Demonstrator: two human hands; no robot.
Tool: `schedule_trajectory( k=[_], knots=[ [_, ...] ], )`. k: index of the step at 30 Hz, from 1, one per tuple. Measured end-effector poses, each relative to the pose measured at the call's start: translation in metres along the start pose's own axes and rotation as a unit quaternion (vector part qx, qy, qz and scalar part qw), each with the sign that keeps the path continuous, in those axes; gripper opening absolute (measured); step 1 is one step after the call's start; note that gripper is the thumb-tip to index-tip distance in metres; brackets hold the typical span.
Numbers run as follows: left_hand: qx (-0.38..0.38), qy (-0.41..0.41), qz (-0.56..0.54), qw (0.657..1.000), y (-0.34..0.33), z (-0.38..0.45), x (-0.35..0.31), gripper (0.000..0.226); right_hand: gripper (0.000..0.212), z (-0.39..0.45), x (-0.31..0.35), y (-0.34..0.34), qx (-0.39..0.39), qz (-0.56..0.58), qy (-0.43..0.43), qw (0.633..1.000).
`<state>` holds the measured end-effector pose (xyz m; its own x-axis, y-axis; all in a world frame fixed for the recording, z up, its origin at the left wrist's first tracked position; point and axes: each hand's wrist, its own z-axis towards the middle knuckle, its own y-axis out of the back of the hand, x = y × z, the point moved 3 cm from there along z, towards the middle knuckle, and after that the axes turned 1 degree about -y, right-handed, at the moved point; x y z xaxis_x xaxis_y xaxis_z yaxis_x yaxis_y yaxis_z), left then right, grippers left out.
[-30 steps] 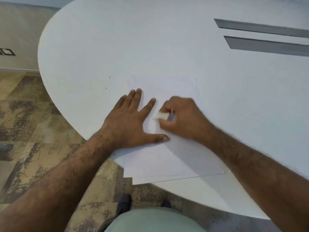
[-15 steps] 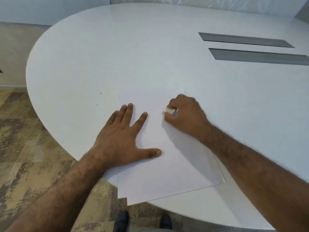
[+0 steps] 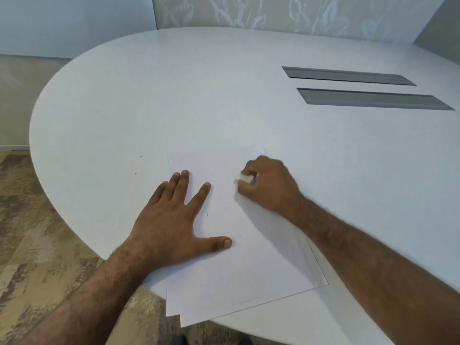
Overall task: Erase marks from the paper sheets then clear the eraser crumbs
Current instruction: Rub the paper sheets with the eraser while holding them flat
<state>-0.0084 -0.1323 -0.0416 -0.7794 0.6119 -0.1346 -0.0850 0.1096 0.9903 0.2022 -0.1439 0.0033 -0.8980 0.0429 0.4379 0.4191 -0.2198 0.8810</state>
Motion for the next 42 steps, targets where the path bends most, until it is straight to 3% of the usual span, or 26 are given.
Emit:
schedule_trajectory(
  k=[5,11,16,19,22,27,31,35,39,42],
  knots=[
    [-0.002,0.006,-0.005,1.000,-0.002,-0.001,0.001,0.122,0.011,0.005,-0.033,0.007,-0.055,0.066,-0.076,0.993],
    [-0.025,-0.013,0.016,0.999,0.011,0.006,-0.011,0.130,0.013,-0.004,-0.043,0.003,0.004,0.082,-0.092,0.992],
    [-0.037,-0.021,-0.031,0.999,0.012,0.029,-0.035,0.126,0.016,-0.005,-0.039,0.010,0.016,0.085,-0.098,0.991],
    [-0.016,-0.022,-0.031,0.999,-0.001,0.032,-0.036,0.125,0.015,-0.016,-0.025,0.010,0.011,0.062,-0.061,0.996],
    [-0.025,-0.025,-0.026,0.999,-0.006,0.034,-0.035,0.125,0.016,-0.042,-0.002,0.000,0.069,0.070,0.026,0.995],
    [-0.025,-0.024,-0.032,0.999,-0.007,0.034,-0.034,0.125,0.023,-0.017,-0.024,0.018,-0.005,-0.002,-0.072,0.997],
    [-0.030,-0.024,-0.029,0.999,-0.007,0.033,-0.035,0.125,0.026,-0.034,-0.002,0.004,0.067,0.033,0.020,0.997],
    [-0.028,-0.024,-0.029,0.999,-0.008,0.035,-0.034,0.124,0.022,-0.009,-0.025,0.023,0.006,-0.002,-0.059,0.998],
    [-0.028,-0.027,-0.024,0.999,-0.006,0.035,-0.036,0.127,0.022,-0.039,0.005,0.002,0.103,0.021,0.076,0.992],
    [-0.033,-0.025,-0.031,0.999,-0.007,0.035,-0.034,0.125,0.021,-0.012,-0.020,0.020,0.021,0.005,-0.026,0.999]
  ],
)
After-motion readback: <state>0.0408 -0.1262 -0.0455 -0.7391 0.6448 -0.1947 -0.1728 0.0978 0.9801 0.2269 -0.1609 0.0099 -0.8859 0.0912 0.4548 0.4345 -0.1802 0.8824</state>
